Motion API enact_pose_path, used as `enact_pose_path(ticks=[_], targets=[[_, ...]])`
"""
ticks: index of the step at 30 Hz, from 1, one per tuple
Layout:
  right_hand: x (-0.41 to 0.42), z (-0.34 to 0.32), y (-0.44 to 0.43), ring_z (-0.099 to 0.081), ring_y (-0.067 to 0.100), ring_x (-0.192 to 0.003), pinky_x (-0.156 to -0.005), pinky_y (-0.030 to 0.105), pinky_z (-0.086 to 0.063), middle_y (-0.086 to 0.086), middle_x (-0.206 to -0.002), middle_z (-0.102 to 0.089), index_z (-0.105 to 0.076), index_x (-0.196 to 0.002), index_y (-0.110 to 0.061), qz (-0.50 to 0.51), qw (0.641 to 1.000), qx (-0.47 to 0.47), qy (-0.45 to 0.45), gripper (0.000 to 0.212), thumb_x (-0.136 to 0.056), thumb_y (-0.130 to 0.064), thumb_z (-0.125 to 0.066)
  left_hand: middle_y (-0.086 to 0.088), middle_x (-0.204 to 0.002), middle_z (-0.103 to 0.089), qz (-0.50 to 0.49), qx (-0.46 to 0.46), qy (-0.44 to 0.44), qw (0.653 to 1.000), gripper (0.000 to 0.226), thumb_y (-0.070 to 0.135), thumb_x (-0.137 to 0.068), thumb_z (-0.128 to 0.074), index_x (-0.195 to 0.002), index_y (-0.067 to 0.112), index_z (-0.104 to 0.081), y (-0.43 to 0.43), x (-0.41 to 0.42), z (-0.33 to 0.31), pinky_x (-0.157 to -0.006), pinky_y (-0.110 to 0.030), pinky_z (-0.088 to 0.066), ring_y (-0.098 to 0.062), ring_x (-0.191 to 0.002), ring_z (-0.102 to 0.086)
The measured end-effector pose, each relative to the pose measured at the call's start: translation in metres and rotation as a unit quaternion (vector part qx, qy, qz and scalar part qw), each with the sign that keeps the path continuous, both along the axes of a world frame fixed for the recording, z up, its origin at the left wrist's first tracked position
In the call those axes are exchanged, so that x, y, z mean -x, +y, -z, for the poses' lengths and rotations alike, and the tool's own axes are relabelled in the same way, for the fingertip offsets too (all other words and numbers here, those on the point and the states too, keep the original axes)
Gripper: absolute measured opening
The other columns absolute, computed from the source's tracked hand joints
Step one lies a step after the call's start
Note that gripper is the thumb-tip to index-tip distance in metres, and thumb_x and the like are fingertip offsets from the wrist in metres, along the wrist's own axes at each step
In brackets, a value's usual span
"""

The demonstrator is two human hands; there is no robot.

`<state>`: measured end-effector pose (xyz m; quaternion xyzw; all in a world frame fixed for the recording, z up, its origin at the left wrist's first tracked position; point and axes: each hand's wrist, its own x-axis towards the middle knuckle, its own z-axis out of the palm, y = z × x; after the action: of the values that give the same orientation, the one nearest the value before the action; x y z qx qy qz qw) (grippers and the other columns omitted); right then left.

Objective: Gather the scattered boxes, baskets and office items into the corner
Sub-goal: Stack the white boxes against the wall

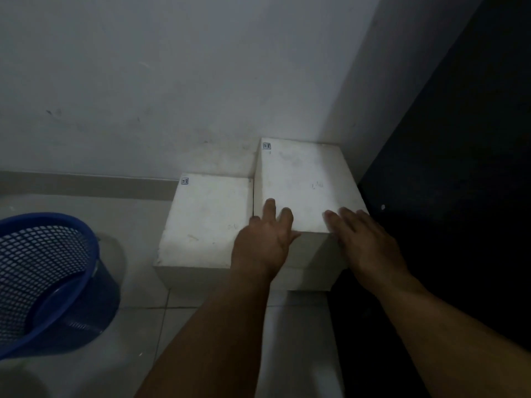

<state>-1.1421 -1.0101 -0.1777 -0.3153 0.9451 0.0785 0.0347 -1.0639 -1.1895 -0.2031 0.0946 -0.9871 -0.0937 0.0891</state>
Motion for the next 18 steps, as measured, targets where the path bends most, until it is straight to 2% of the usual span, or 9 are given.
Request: enact_pose_path(ticks=[3, 5, 9, 12, 15, 17, 18], targets=[[0.001, -0.005, 0.0, -0.027, 0.031, -0.14, -0.109, 0.038, -0.034, 0.006, -0.156, -0.023, -0.016, -0.151, -0.03, 0.0, 1.0, 0.008, 0.006, 0.058, -0.1, -0.028, -0.043, -0.016, -0.147, -0.037, 0.016, 0.003, 0.022, 1.0, 0.045, 0.047, -0.1, -0.038, -0.129, 0.015, -0.046, -0.002, 0.001, -0.001, -0.068, -0.035, -0.051, -0.031, -0.097, -0.063], [0.0, -0.007, 0.0, -0.03, 0.032, -0.138, -0.109, 0.039, -0.032, 0.008, -0.155, -0.026, -0.02, -0.151, -0.028, -0.008, 1.0, -0.008, 0.013, 0.057, -0.098, -0.027, -0.043, -0.015, -0.149, -0.035, -0.006, -0.028, 0.033, 0.999, 0.048, 0.049, -0.099, -0.04, -0.133, 0.015, -0.045, 0.001, -0.001, 0.0, -0.073, -0.036, -0.053, -0.031, -0.103, -0.062], [0.0, -0.006, 0.002, -0.03, 0.032, -0.138, -0.108, 0.039, -0.033, 0.008, -0.155, -0.026, -0.019, -0.152, -0.026, -0.011, 1.0, -0.018, 0.019, 0.061, -0.096, -0.024, -0.046, -0.01, -0.154, -0.025, -0.101, -0.134, 0.013, 0.986, 0.07, 0.06, -0.092, -0.043, -0.147, 0.02, -0.026, 0.006, -0.002, 0.004, -0.088, -0.037, -0.051, -0.031, -0.117, -0.055], [0.0, -0.005, 0.004, -0.035, 0.031, -0.134, -0.105, 0.038, -0.036, 0.007, -0.152, -0.032, -0.024, -0.15, -0.026, -0.007, 0.999, -0.012, 0.035, 0.052, -0.099, -0.032, -0.034, -0.008, -0.152, -0.032, -0.144, -0.213, 0.032, 0.966, 0.086, 0.064, -0.087, -0.048, -0.152, 0.021, -0.012, 0.01, -0.003, 0.007, -0.093, -0.038, -0.048, -0.031, -0.123, -0.052], [-0.003, -0.006, 0.001, -0.043, 0.034, -0.128, -0.102, 0.041, -0.04, 0.01, -0.147, -0.042, -0.038, -0.145, -0.024, 0.009, 1.0, 0.013, 0.025, 0.061, -0.092, -0.04, -0.012, -0.008, -0.144, -0.042, -0.216, -0.343, 0.044, 0.913, 0.094, 0.065, -0.08, -0.061, -0.15, 0.021, -0.015, 0.016, -0.011, 0.016, -0.091, -0.04, -0.047, -0.03, -0.123, -0.051], [-0.004, -0.008, 0.001, -0.043, 0.034, -0.129, -0.103, 0.04, -0.039, 0.01, -0.148, -0.041, -0.038, -0.145, -0.024, 0.011, 0.999, 0.022, 0.029, 0.062, -0.094, -0.043, -0.008, -0.008, -0.129, -0.053, -0.291, -0.411, 0.001, 0.864, 0.082, 0.06, -0.079, -0.066, -0.138, 0.013, -0.036, 0.023, -0.021, 0.041, -0.083, -0.034, -0.048, -0.027, -0.11, -0.056], [-0.004, -0.009, 0.0, -0.039, 0.033, -0.132, -0.105, 0.039, -0.037, 0.009, -0.151, -0.037, -0.033, -0.147, -0.025, 0.014, 0.999, 0.015, 0.027, 0.055, -0.099, -0.041, -0.013, -0.008, -0.117, -0.058, -0.325, -0.463, -0.035, 0.824, 0.068, 0.056, -0.081, -0.065, -0.128, 0.009, -0.048, 0.026, -0.025, 0.055, -0.08, -0.034, -0.05, -0.026, -0.101, -0.059]])
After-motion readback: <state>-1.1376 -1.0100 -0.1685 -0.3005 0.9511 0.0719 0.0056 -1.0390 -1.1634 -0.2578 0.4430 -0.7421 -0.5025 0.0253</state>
